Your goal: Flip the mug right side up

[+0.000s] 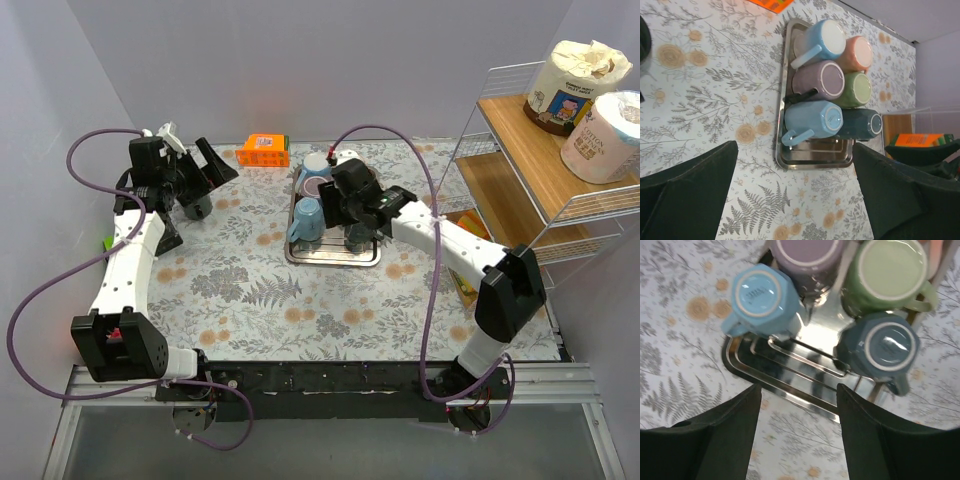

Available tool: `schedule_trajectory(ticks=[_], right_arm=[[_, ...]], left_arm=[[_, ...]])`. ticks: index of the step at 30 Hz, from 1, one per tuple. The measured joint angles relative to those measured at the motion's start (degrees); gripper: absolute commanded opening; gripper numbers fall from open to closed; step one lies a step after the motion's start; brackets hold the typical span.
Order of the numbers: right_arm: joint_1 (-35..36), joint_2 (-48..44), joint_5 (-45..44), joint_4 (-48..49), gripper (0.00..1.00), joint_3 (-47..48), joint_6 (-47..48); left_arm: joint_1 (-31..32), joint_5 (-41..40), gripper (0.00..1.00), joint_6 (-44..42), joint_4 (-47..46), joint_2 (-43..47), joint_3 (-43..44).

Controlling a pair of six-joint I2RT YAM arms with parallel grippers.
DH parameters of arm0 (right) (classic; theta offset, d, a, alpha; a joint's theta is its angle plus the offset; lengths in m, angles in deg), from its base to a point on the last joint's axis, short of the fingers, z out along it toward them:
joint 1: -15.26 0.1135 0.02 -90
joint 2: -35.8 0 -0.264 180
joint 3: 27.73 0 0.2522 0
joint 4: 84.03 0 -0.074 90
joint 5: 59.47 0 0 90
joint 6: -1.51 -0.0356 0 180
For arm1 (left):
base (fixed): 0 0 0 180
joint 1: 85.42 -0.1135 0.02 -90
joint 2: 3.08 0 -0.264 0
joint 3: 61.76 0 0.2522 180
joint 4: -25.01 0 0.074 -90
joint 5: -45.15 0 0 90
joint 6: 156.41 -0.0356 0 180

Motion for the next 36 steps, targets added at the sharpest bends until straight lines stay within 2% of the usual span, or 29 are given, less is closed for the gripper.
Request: schedule_trajectory(ticks=[9,15,28,34,36], right_arm=[[-11.15,-10.34,13.2,-0.33,0.68,-12.81,23.02],[-14.25,-8.74,21.35,-0.15,0.66,-15.56,33.09],[-17.77,0.07,20.52,4.96,0.65,-15.54,39.65],[-17.9,3.21,21.27,8.5,0.62,-15.54,41.38],[-17.94,4.07,21.44,8.94,0.56,-15.54,41.75]], left_arm=[[0.0,7.65,0.98,0.85,-1.99,-0.48,-2.82],[0.0,9.22,0.98,0.85,-1.57,-0.5,-2.82],[0.0,10.14,0.98,0.85,-0.87,-1.18,-2.82],[0.0,8.76,0.98,0.57,0.2,-1.38,-2.45],[0.0,8.13,0.98,0.37,0.57,-1.38,-2.14]])
